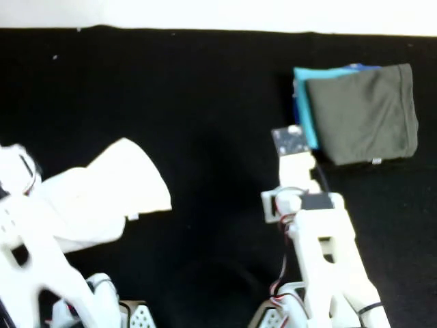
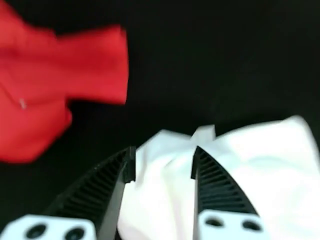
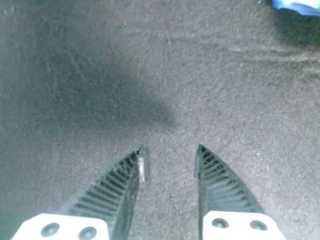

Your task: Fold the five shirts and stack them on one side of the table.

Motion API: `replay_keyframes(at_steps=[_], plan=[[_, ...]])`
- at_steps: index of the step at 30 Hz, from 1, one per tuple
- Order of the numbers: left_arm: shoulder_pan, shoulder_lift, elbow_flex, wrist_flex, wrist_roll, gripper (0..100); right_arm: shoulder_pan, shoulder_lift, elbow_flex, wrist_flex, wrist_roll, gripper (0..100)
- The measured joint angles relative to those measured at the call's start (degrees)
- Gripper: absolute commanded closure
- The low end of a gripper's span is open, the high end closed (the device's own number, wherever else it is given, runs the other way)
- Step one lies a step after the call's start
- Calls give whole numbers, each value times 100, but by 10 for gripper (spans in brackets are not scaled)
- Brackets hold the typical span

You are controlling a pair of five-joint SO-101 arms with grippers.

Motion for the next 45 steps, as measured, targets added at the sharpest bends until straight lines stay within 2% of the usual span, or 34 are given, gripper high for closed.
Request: replay_keyframes(at_steps=[3,7,10,13,21,27,35,39,45], plan=[[897,-501,-70,519,114,825,0,0,0,62,0,847],[2488,-721,132,1125,492,825,0,0,0,369,0,847],[3437,-536,527,1143,580,825,0,0,0,519,0,847],[3912,-26,809,949,624,825,0,0,-26,721,0,847],[4563,2171,818,9,633,829,0,0,-536,1248,0,849],[4835,3235,422,9,633,829,0,0,-677,1380,0,849],[4580,4000,149,97,554,839,0,0,-677,1380,0,849],[4554,4158,149,97,369,1000,0,0,-677,1380,0,849],[4554,4009,-123,352,440,991,0,0,-677,1380,0,849]])
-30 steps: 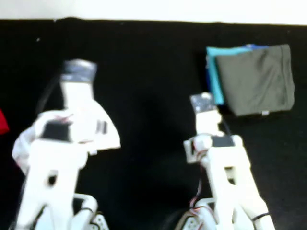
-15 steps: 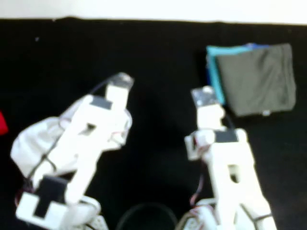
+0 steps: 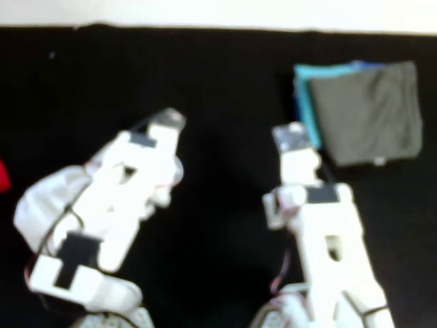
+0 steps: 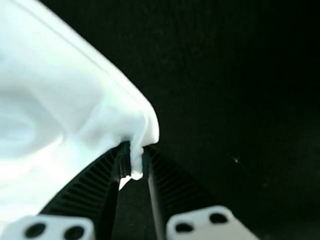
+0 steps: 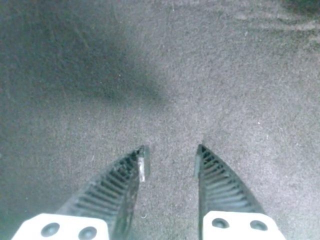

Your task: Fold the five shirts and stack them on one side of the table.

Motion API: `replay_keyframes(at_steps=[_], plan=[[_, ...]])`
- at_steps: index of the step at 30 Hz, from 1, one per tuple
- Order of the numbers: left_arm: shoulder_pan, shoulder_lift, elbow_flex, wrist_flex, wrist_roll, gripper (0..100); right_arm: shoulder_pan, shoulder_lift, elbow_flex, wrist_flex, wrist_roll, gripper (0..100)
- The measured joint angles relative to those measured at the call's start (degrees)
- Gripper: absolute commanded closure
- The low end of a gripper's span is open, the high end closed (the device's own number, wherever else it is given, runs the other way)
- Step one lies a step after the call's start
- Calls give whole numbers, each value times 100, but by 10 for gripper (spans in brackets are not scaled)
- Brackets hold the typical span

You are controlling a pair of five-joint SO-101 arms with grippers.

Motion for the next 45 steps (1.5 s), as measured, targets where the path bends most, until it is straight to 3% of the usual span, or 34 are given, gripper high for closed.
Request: replay_keyframes(at_steps=[9,19,30,34,38,45], plan=[[-360,-1705,-1996,1451,387,991,0,53,-185,0,0,849],[-141,-1829,-5257,1547,1160,991,0,53,-914,360,0,849],[88,-1538,-7736,1811,1653,991,0,53,-1688,826,0,846],[-475,-1354,-7481,2180,1662,991,0,53,-1952,826,0,826],[-1424,-774,-6303,2207,1662,991,-62,70,-2180,826,18,694],[-2400,360,-4202,2084,1644,991,-1187,79,-2242,826,18,672]])
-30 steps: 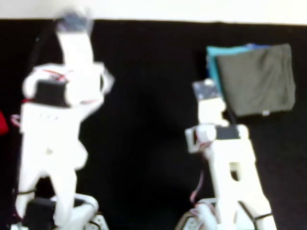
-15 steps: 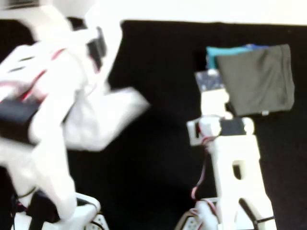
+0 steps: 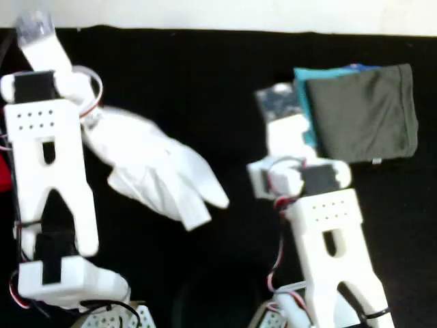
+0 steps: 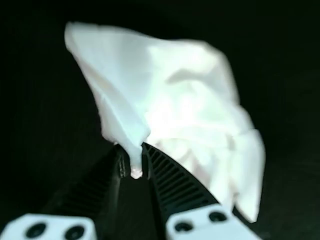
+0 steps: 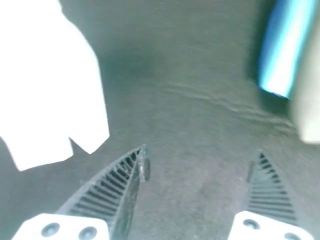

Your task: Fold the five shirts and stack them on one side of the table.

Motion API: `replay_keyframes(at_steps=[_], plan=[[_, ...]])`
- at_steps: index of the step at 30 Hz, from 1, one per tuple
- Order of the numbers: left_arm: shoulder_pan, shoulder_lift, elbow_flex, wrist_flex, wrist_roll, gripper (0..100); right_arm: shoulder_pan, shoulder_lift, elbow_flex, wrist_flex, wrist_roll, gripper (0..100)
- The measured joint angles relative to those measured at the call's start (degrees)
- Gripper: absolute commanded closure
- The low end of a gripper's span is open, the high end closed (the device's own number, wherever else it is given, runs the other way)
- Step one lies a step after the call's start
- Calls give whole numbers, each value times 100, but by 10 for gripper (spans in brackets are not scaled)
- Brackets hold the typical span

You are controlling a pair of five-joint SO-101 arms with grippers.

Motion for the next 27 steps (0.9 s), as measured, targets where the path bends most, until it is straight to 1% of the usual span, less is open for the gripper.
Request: replay_keyframes(at_steps=[5,8,13,17,23,27], plan=[[-536,536,554,-431,9,991,-1081,466,-9,-9,0,672],[-818,659,571,-580,9,991,-1451,1204,-229,-53,0,672],[-1187,695,589,-615,9,991,-1556,2646,-1169,-88,0,672],[-1327,695,589,-615,9,991,-1644,3640,-2057,-79,0,672],[-1380,695,589,-615,9,991,-2215,4123,-3262,607,0,672],[-1380,695,589,-615,9,991,-2330,4519,-3499,580,0,672]])
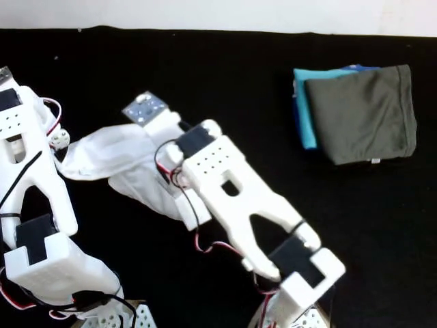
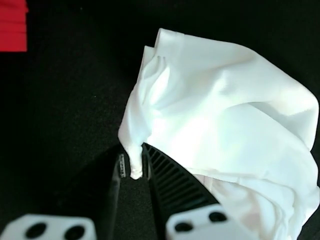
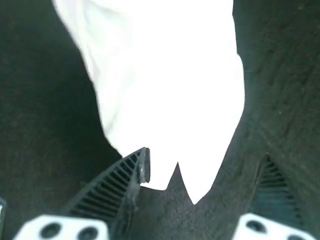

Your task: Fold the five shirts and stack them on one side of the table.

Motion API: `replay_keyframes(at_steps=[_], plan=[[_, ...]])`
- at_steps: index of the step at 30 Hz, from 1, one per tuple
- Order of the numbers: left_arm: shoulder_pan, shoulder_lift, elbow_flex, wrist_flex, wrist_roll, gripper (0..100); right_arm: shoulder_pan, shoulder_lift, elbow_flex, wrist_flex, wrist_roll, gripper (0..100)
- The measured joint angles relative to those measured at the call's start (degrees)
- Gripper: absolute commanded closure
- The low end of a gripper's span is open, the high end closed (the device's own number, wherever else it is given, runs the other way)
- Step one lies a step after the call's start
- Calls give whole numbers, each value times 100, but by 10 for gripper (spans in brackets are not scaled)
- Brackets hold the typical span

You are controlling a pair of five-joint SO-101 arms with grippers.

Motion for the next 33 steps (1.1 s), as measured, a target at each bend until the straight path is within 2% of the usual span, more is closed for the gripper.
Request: replay_keyframes(at_steps=[3,5,9,11,13,18,28,33], plan=[[-97,0,0,0,0,991,105,510,-35,-185,0,676],[-220,0,0,0,9,991,281,791,-53,-343,0,729],[-466,0,0,0,9,991,615,985,-62,-484,0,998],[-519,0,0,0,9,991,712,1011,-62,-536,0,967],[-536,0,0,0,9,991,809,1011,-62,-589,0,996],[-536,0,-105,62,9,991,1213,1002,-255,-624,0,993],[-325,0,-2400,1916,9,991,2101,281,-1899,149,0,993],[-255,-149,-3077,2084,9,991,2400,114,-3095,589,422,993]])
